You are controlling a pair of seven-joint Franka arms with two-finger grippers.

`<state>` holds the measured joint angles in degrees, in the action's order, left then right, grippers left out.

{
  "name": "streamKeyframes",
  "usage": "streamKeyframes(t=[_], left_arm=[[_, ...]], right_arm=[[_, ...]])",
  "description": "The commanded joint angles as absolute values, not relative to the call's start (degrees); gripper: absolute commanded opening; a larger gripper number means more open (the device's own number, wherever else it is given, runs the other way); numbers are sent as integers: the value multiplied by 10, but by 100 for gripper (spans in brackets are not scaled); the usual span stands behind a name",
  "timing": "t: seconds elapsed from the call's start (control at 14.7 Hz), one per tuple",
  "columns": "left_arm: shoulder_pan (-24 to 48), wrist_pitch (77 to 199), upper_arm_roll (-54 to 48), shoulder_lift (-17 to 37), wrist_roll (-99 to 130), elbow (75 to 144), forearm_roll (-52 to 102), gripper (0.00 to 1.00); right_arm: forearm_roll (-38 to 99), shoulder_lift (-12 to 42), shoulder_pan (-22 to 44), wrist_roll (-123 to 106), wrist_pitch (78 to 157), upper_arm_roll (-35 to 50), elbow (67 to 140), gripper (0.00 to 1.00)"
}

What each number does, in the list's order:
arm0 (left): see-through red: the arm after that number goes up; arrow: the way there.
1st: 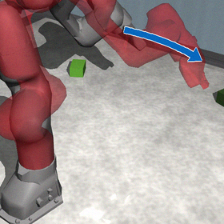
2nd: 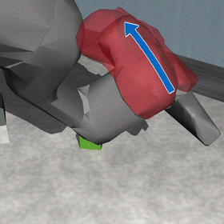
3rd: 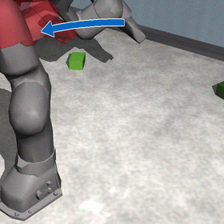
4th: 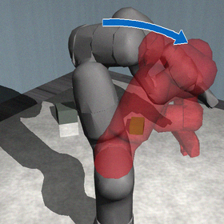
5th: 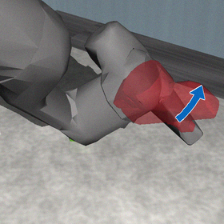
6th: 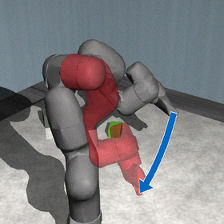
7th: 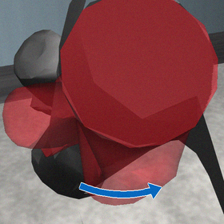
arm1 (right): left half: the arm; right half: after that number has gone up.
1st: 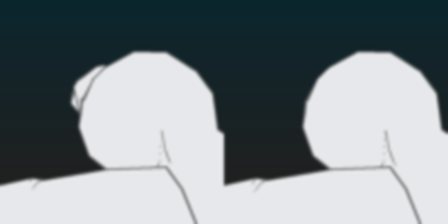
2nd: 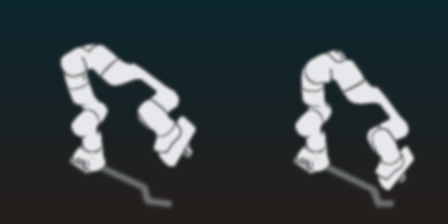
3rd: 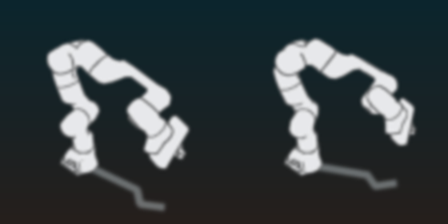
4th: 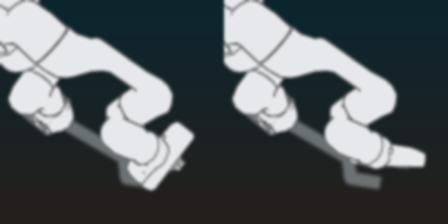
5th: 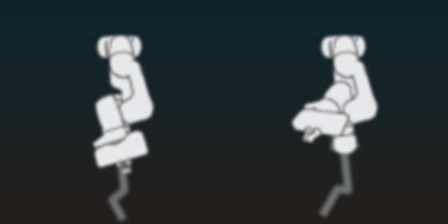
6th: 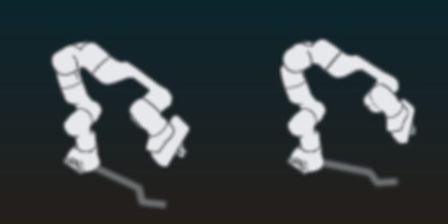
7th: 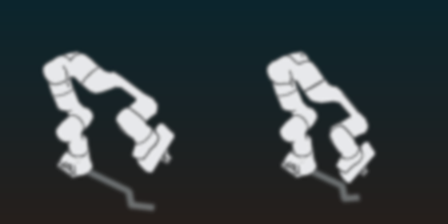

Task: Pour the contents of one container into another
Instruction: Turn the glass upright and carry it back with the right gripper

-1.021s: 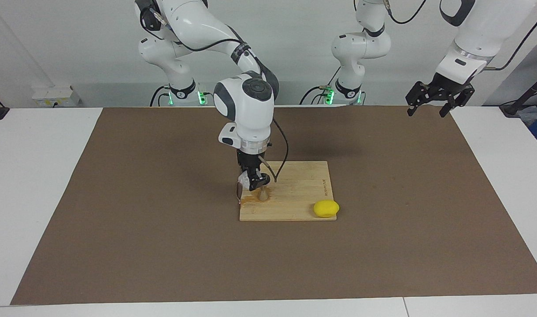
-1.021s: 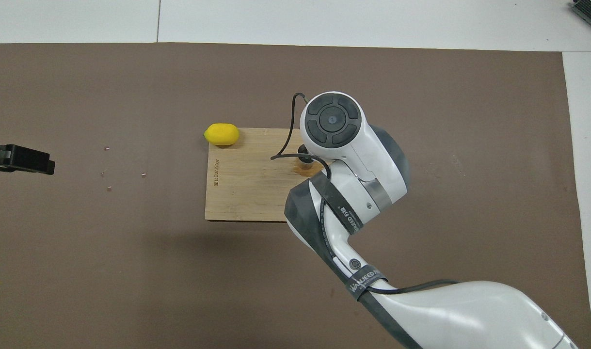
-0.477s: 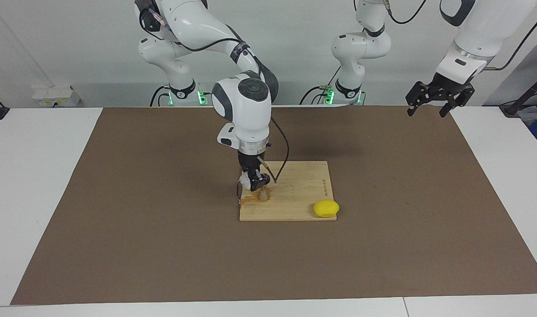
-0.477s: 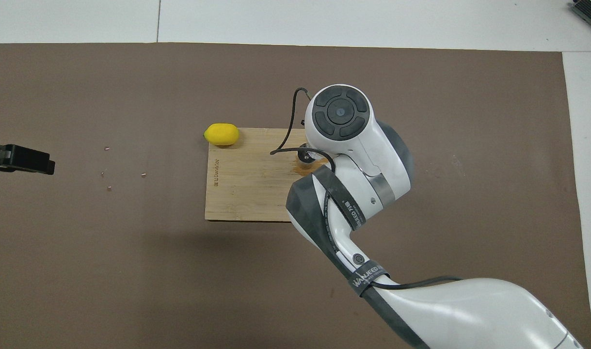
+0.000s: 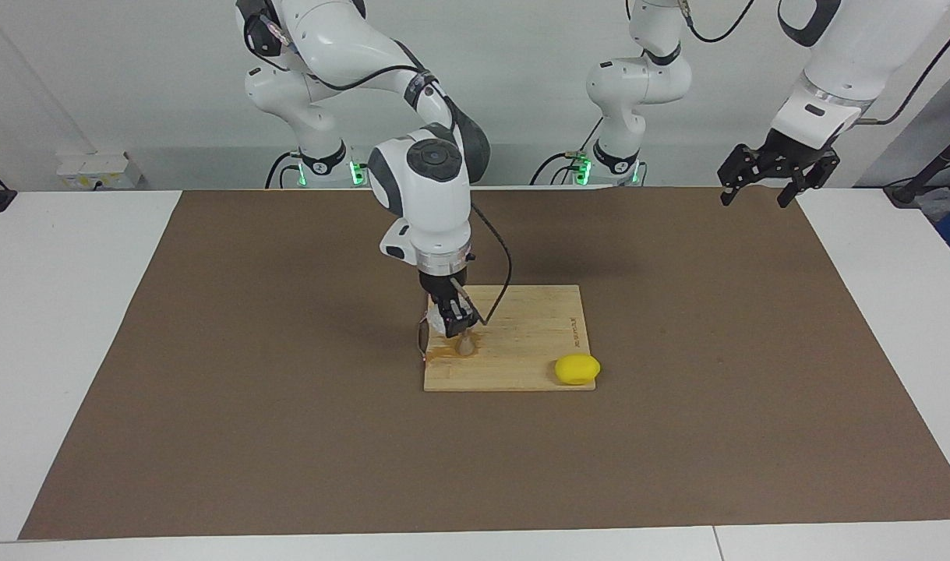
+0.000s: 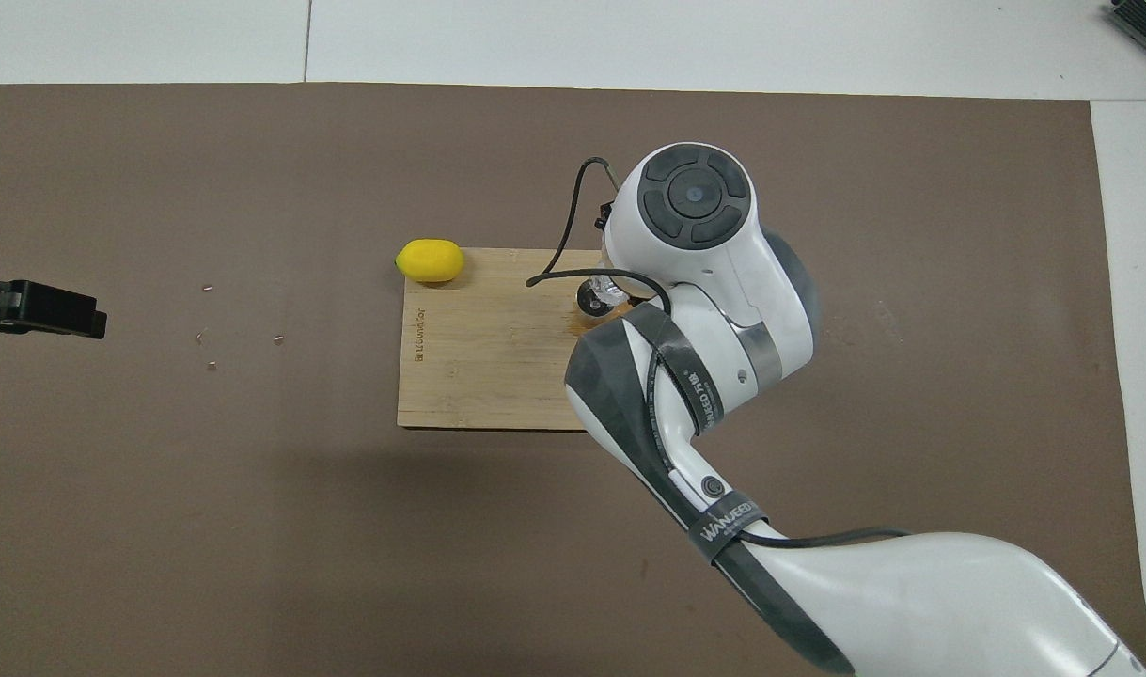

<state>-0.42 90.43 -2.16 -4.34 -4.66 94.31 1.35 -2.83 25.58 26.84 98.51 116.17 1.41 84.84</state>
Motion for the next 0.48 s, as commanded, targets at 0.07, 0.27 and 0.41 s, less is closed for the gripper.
streamKeyframes(t=[0.07, 0.27, 0.41], left_arm=[[-4, 906, -19, -56, -50, 957, 19, 100], [-4, 906, -19, -56, -50, 957, 19, 100], [-4, 906, -19, -56, -50, 957, 19, 100]], right_arm=[[3, 265, 250, 990, 1159, 20, 831, 0], [45, 263, 243, 975, 1176, 19, 831, 0], [86, 264, 229, 966, 1182, 19, 832, 0]])
